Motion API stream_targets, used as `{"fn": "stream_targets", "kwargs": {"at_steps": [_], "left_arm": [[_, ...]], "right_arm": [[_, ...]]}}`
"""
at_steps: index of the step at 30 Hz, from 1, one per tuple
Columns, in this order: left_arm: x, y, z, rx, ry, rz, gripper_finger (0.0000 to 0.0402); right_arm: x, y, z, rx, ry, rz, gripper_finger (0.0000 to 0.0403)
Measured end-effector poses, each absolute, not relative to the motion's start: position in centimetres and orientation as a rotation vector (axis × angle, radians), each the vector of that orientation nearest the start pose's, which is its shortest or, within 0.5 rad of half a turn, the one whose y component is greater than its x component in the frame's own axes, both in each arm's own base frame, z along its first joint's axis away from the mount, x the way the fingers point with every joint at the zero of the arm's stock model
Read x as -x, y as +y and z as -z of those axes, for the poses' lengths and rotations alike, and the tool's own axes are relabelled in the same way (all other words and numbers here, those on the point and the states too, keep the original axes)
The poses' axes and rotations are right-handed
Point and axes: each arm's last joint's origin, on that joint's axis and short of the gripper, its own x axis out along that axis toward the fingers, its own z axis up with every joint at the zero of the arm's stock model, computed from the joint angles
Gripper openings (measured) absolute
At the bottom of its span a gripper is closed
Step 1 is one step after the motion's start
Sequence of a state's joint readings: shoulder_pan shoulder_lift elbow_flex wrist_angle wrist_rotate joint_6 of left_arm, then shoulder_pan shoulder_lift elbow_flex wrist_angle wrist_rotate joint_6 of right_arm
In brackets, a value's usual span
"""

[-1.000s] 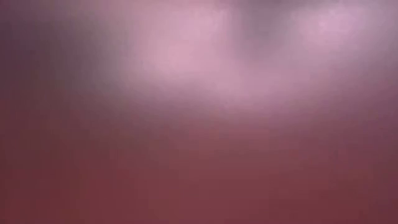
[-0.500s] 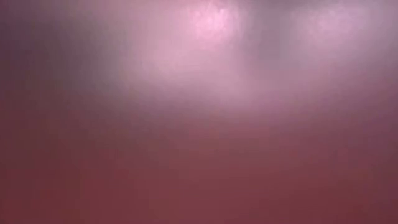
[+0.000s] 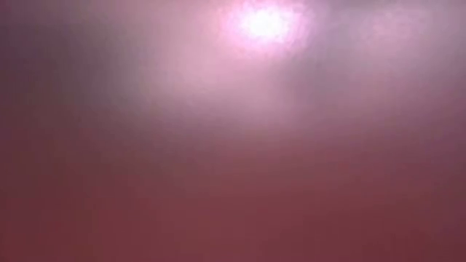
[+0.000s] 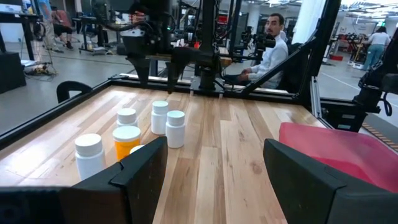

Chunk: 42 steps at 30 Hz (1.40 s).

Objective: Pick and place pill bottles into a basket
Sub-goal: Put the white pill bottle into the red bin

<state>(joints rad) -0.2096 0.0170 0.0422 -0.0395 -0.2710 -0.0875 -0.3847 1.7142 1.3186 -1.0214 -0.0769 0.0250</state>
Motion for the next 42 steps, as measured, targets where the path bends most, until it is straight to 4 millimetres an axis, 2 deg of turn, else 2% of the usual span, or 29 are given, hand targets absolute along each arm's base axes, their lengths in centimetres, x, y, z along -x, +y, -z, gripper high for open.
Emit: {"fn": "stream_targets", "kwargs": {"at_steps": [15, 24, 33, 42], "left_arm": [[-9.5, -1.2, -17.3, 0.099, 0.011, -0.061, 0.0298], [-9.5, -1.2, -17.3, 0.107, 0.011, -0.061, 0.0298], [-9.5, -1.2, -17.3, 0.107, 0.011, -0.061, 0.0298], [-9.5, -1.2, -17.3, 0.107, 0.011, -0.061, 0.0298]], "right_arm": [[-31.1, -11.6, -23.0, -0.325, 1.297, 0.275, 0.0334], [-31.9, -11.9, -20.4, -0.329, 1.381, 0.259, 0.0334], [-32.2, -12.1, -19.2, -0.335, 1.419, 0.250, 0.0334], [-32.2, -12.0, -19.2, -0.340, 1.419, 0.240, 0.0288]]}}
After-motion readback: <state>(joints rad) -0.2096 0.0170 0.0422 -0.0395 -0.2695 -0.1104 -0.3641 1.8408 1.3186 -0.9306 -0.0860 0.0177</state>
